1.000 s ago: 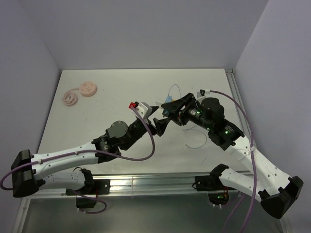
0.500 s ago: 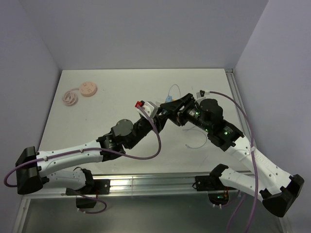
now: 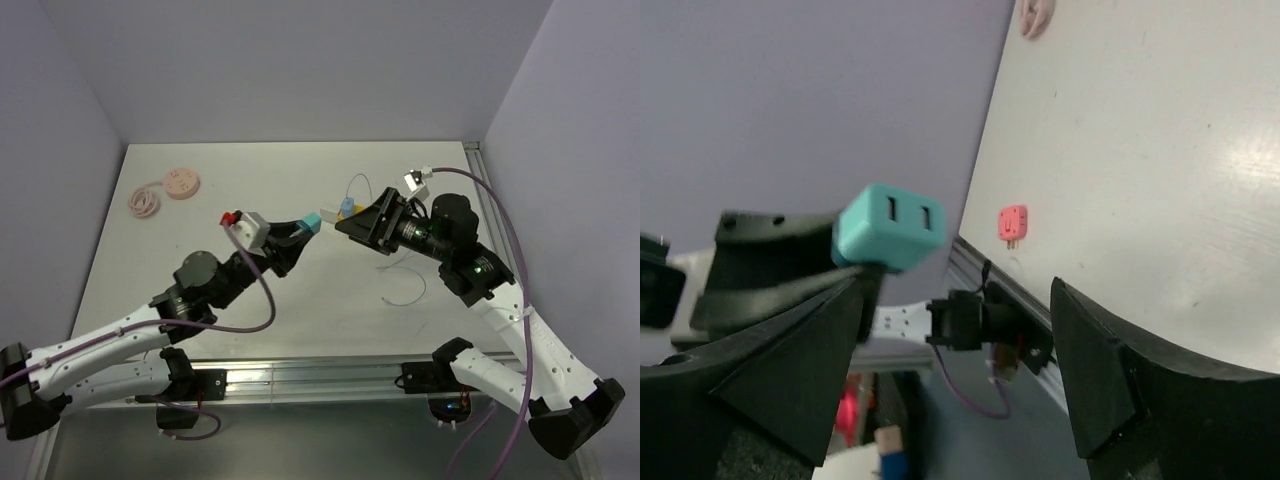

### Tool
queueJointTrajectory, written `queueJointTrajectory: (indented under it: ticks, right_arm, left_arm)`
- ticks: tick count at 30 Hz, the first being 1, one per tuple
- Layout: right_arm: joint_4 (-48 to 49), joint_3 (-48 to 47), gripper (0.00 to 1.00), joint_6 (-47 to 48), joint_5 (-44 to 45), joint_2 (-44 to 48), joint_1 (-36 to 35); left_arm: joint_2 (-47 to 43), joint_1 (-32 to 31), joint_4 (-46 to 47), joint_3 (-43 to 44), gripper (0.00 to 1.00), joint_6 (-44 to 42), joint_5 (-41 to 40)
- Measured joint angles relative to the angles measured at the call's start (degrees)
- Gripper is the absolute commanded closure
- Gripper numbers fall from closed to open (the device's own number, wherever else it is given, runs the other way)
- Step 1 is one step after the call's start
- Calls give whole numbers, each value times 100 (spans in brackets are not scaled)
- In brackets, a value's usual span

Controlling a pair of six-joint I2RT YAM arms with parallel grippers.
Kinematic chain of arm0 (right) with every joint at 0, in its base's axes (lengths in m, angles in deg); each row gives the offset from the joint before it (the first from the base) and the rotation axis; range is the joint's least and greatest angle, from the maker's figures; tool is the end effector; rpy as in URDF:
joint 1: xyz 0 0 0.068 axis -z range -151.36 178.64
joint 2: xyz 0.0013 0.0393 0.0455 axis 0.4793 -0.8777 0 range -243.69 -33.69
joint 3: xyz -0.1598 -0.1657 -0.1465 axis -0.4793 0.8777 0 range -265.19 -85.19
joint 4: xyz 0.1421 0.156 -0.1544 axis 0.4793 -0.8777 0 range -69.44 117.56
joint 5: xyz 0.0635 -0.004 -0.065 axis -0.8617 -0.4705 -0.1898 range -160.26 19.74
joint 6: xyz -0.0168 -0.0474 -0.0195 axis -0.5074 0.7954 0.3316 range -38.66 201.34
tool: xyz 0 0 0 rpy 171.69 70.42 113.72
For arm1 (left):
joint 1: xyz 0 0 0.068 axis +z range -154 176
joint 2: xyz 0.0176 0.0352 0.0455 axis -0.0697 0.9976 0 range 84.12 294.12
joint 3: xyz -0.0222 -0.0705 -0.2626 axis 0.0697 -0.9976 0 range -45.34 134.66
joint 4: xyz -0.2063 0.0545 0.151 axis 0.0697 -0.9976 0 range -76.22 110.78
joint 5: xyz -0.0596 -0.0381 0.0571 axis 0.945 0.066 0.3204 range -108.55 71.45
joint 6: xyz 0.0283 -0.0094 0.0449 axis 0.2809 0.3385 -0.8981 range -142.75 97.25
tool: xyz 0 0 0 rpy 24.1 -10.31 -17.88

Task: Insert the plug

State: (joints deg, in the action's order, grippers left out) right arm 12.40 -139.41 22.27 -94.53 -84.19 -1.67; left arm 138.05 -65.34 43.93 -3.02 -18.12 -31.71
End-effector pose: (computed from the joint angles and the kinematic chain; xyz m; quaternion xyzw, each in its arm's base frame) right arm 0.1627 0.1120 0.3719 0.0590 0.7661 0.5510 0.3256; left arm 0.1140 -0.1918 0.3581 0.2202 0.5950 -0.3581 0.6850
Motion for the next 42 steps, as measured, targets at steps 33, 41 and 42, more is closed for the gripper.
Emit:
queueJointTrajectory:
  ticks: [33, 41, 42]
  right_arm:
    - [1888, 411, 22, -1099, -2975, -557, 254]
    - [1954, 411, 23, -1292, -2988, -557, 216]
    - [2028, 415, 23, -1373, -2999, -560, 205]
  left_arm:
    - [-765, 363, -417, -286, 99, 205, 2302]
    - [-883, 363, -286, -254, 99, 203, 2304]
    - [-883, 363, -249, -249, 99, 203, 2315]
